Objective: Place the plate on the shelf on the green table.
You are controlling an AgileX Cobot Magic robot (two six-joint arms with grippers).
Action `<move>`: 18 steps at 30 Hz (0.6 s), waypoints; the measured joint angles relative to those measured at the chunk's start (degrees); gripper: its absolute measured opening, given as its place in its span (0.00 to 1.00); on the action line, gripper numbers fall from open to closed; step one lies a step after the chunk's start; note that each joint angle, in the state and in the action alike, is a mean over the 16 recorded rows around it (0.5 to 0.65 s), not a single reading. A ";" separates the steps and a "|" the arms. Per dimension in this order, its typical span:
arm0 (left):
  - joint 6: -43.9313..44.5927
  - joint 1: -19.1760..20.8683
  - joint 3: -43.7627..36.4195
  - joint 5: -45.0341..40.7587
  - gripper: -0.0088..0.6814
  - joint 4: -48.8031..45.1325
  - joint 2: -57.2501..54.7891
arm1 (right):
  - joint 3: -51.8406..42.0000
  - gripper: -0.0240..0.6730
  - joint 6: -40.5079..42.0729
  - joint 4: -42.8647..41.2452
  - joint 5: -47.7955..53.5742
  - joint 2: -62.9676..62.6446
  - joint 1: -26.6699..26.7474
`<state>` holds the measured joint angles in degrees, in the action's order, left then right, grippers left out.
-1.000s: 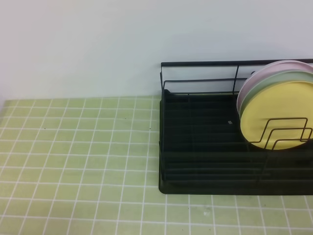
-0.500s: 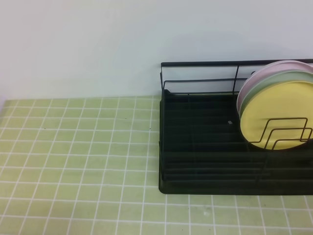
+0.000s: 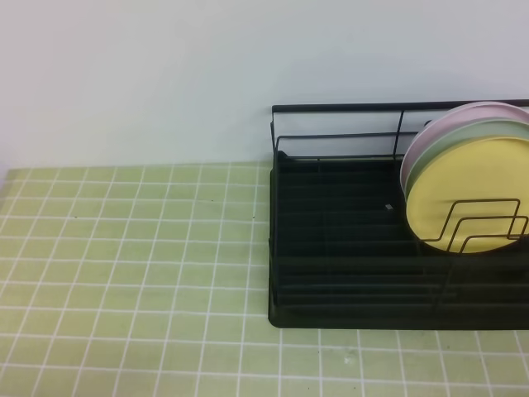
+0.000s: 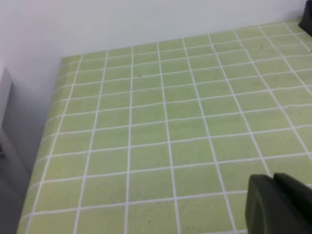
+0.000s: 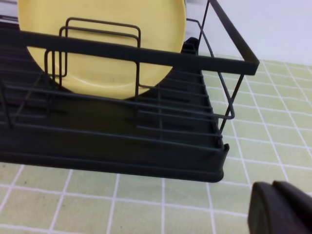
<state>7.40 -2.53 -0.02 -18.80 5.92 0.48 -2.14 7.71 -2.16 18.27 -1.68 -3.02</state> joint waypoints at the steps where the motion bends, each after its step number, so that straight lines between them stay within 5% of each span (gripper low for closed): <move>1: 0.18 -0.20 0.00 0.00 0.01 -0.10 0.00 | 0.00 0.03 0.00 0.00 0.00 0.00 0.00; 18: 0.86 -0.13 0.00 0.00 0.01 -0.23 0.00 | 0.00 0.03 0.00 0.00 -0.02 0.00 0.00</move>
<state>8.26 -2.66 -0.02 -18.80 5.69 0.48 -2.14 7.71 -2.16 18.25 -1.68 -3.02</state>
